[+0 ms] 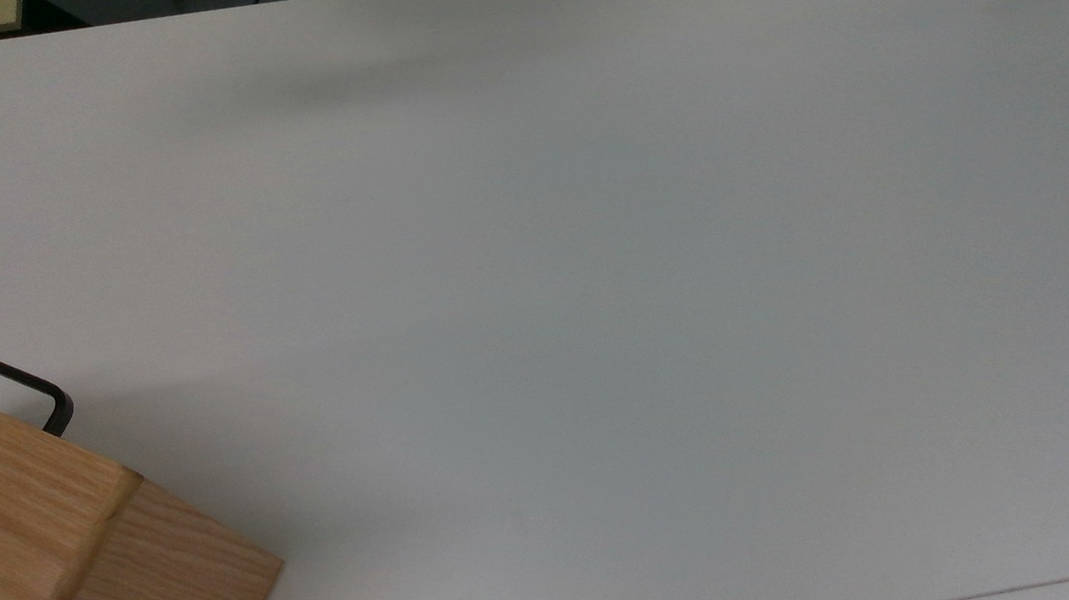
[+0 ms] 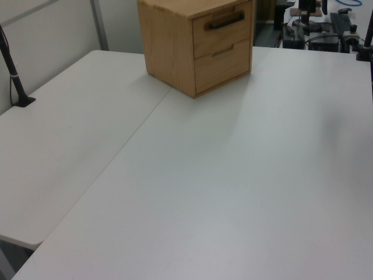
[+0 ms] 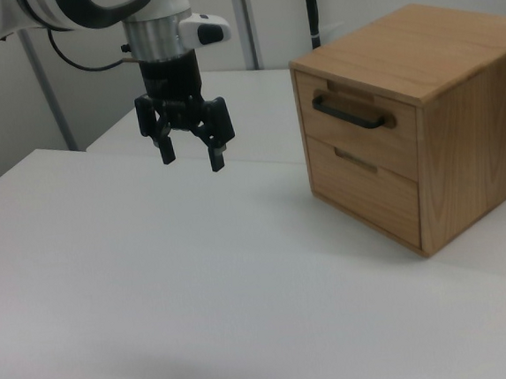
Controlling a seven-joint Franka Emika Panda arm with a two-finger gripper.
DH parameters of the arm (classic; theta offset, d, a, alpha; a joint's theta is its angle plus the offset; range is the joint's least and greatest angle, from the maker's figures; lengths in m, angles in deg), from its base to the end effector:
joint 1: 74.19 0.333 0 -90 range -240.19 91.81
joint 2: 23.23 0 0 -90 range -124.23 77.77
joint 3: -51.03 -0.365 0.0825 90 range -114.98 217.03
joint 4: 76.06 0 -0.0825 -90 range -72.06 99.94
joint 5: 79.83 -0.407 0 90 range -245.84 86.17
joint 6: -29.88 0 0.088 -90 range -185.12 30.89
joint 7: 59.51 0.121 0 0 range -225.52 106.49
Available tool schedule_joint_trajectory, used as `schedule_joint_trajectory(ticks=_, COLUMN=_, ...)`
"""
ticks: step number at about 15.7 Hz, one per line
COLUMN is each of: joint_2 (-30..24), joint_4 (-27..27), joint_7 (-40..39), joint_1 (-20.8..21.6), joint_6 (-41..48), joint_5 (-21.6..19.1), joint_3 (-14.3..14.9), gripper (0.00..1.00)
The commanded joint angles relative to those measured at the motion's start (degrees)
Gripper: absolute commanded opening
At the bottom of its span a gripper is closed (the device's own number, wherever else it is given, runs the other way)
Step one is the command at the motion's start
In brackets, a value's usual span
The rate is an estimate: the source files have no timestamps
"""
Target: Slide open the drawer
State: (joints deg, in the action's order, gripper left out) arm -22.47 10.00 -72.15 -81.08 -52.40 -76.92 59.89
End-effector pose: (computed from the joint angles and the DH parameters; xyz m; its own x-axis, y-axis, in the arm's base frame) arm 0.5443 -0.1597 0.6745 0.9942 -0.0604 -0.0884 -0.0576 -0.9978 0.0342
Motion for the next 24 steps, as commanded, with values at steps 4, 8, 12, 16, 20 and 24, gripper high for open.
schedule_joint_trajectory(ticks=4, joint_2=1.1, joint_4=0.8, joint_7=16.6, joint_1=2.5, joint_6=-7.1, joint_5=0.4, joint_3=-0.2, gripper=1.0)
schedule_joint_trajectory(ticks=8, joint_2=3.5, joint_4=0.8, joint_7=31.6, joint_1=5.0, joint_6=-12.6, joint_5=0.3, joint_3=-0.2, gripper=1.0)
schedule_joint_trajectory(ticks=12, joint_2=7.3, joint_4=0.8, joint_7=55.1, joint_1=5.9, joint_6=-23.9, joint_5=-0.1, joint_3=-0.2, gripper=1.0)
schedule_joint_trajectory(ticks=16, joint_2=10.7, joint_4=0.7, joint_7=74.3, joint_1=5.4, joint_6=-34.7, joint_5=-1.7, joint_3=0.5, gripper=1.0)
schedule_joint_trajectory(ticks=20, joint_2=12.4, joint_4=0.4, joint_7=83.4, joint_1=0.0, joint_6=-41.2, joint_5=-8.1, joint_3=0.6, gripper=1.0)
schedule_joint_trajectory(ticks=24, joint_2=15.5, joint_4=0.3, joint_7=83.5, joint_1=-2.9, joint_6=-48.3, joint_5=-15.0, joint_3=0.6, gripper=0.98)
